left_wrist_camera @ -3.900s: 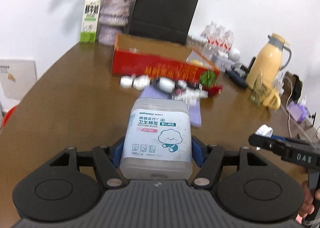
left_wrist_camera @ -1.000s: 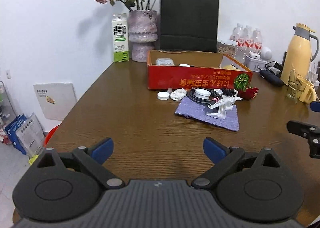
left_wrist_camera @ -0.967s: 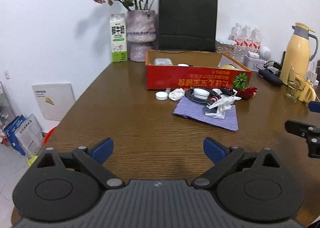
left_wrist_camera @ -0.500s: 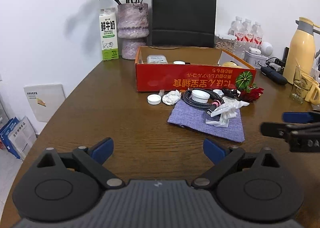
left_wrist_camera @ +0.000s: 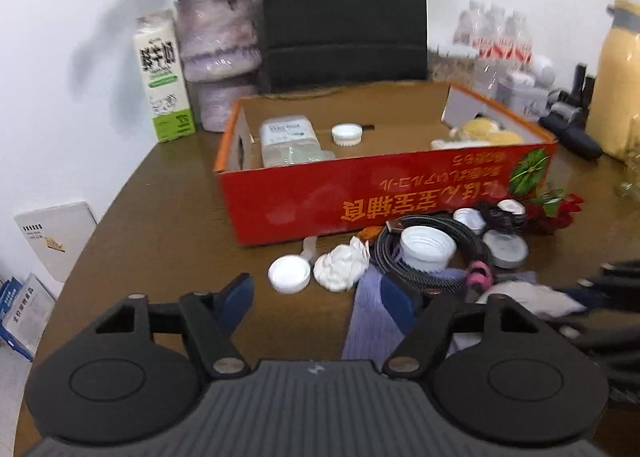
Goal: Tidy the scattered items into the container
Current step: 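Grasp a white tissue with the right gripper while the left grasps another tissue, then carry both tissues into the cardboard box and release them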
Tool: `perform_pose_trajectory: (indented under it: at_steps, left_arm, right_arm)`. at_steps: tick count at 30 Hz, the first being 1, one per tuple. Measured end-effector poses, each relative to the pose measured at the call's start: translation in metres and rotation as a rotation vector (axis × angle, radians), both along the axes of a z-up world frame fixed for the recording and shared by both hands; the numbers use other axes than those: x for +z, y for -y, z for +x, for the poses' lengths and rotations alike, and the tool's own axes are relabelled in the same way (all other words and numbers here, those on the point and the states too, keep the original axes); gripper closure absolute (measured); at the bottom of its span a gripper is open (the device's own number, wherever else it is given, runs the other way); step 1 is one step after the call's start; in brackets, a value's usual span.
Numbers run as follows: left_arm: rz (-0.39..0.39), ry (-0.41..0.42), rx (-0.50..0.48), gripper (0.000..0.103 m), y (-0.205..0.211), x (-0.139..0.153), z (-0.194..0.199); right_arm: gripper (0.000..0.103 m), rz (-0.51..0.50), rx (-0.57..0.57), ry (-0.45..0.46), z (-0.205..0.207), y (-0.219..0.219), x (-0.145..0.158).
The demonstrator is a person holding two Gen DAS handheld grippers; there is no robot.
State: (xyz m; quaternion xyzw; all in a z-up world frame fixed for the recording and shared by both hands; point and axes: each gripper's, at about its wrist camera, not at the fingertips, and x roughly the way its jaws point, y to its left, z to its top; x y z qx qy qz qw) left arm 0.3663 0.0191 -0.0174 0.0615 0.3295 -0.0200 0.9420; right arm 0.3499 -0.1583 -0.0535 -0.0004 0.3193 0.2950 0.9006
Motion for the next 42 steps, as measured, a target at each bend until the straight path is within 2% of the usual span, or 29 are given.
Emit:
perform_pose_trajectory:
  at_steps: [1, 2, 4, 6, 7, 12, 17, 22, 25, 28, 31, 33, 39, 42]
  left_arm:
    - [0.013, -0.012, -0.005, 0.05, 0.004, -0.004, 0.009]
    - [0.013, -0.02, -0.014, 0.056, 0.007, -0.006, 0.016]
    - [-0.001, -0.044, -0.024, 0.057, 0.01, -0.012, 0.027]
    - [-0.004, -0.052, -0.029, 0.065, 0.011, -0.016, 0.032]
    - [0.006, -0.047, -0.033, 0.073, 0.013, -0.017, 0.033]
    - [0.017, -0.035, -0.032, 0.089, 0.013, -0.016, 0.026]
    - [-0.025, -0.011, -0.001, 0.089, 0.004, 0.001, -0.001]
    - [-0.073, 0.039, 0.024, 0.089, -0.005, 0.024, -0.057]
    - [-0.06, 0.032, 0.047, 0.089, -0.008, 0.023, -0.087]
    - [-0.094, -0.003, 0.066, 0.089, -0.012, 0.019, -0.112]
    - [-0.081, 0.001, 0.068, 0.089, -0.011, 0.019, -0.14]
    - [-0.067, 0.01, 0.068, 0.089, -0.009, 0.019, -0.158]
    - [-0.096, -0.03, 0.014, 0.089, -0.001, 0.013, -0.196]
    - [-0.109, -0.034, -0.037, 0.089, 0.007, 0.014, -0.206]
  right_arm:
    - [0.076, 0.018, -0.014, -0.011, 0.001, 0.005, -0.002]
    - [0.078, 0.032, -0.025, -0.016, 0.002, 0.009, -0.002]
    - [0.078, 0.044, -0.059, -0.005, 0.001, 0.016, -0.001]
    - [0.078, 0.039, -0.083, 0.016, 0.0, 0.02, 0.0]
    - [0.078, 0.034, -0.089, 0.019, 0.0, 0.021, -0.001]
    - [0.076, 0.024, -0.086, -0.009, 0.005, 0.02, -0.008]
    - [0.078, -0.017, -0.071, 0.023, -0.003, 0.011, -0.01]
    - [0.08, -0.008, -0.073, 0.056, -0.009, 0.013, -0.002]
    - [0.08, -0.021, -0.058, 0.097, -0.019, 0.01, 0.005]
    - [0.081, -0.026, -0.041, 0.138, -0.029, 0.005, 0.008]
    - [0.085, -0.036, -0.093, 0.092, -0.037, 0.006, 0.001]
    - [0.085, -0.001, -0.112, 0.061, -0.052, 0.012, -0.001]
    - [0.085, 0.099, -0.165, 0.024, -0.125, 0.029, 0.004]
    - [0.085, 0.102, -0.162, 0.01, -0.155, 0.038, 0.01]
